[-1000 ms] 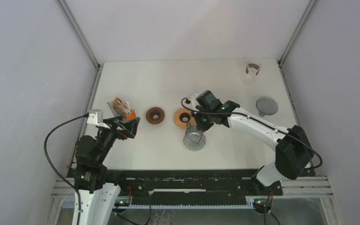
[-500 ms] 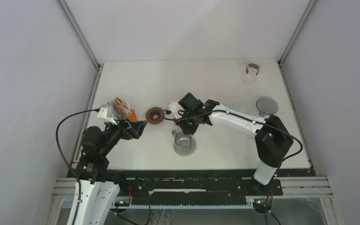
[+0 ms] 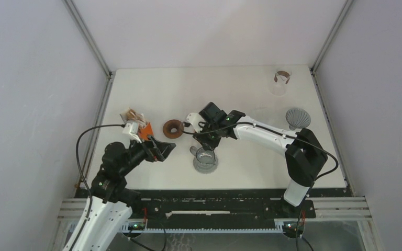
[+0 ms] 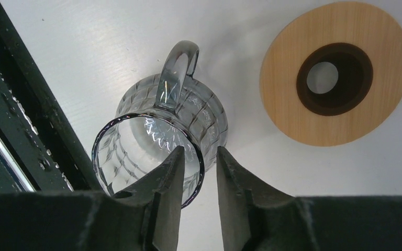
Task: Place the coffee filter in the dripper
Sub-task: Place the coffee server at the center of the board.
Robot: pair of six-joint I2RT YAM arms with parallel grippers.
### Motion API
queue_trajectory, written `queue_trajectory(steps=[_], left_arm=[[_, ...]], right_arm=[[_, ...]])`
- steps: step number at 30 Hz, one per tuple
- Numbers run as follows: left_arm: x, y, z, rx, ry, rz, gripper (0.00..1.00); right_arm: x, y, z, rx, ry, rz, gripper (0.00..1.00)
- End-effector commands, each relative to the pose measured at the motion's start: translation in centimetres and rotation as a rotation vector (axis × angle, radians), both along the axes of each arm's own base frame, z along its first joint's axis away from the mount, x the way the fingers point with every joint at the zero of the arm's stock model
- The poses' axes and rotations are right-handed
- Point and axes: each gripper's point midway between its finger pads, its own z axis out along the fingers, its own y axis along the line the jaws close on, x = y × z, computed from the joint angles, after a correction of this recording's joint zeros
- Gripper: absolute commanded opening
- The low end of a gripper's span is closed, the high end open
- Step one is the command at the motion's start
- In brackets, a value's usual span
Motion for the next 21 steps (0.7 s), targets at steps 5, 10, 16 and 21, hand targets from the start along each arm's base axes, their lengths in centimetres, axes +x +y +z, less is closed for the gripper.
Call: queue_trajectory(steps=[5, 10, 16, 21], left_arm=[[-0.6, -2.3, -1.4, -0.048, 0.029, -0.044, 0.99], [-0.9, -3.9, -2.5, -0.032, 0.045, -0.085, 0.98], [-0.4, -4.6, -3.1, -0.029, 0.050, -0.095, 0.98], [0.2, -5.1, -3.3, -0.044, 0.054, -0.092, 0.98]], right_arm=[[1.3, 1.7, 6.5, 0.228, -0.040, -0.048, 0.55], [1.8, -0.1, 8.7, 0.338, 0.008, -0.209, 0.67], [4.9, -4.5, 8.1, 0.505, 0.164, -0.539, 0.70], [6.3, -6.3, 6.3, 0.545, 0.227, -0.688, 0.72]])
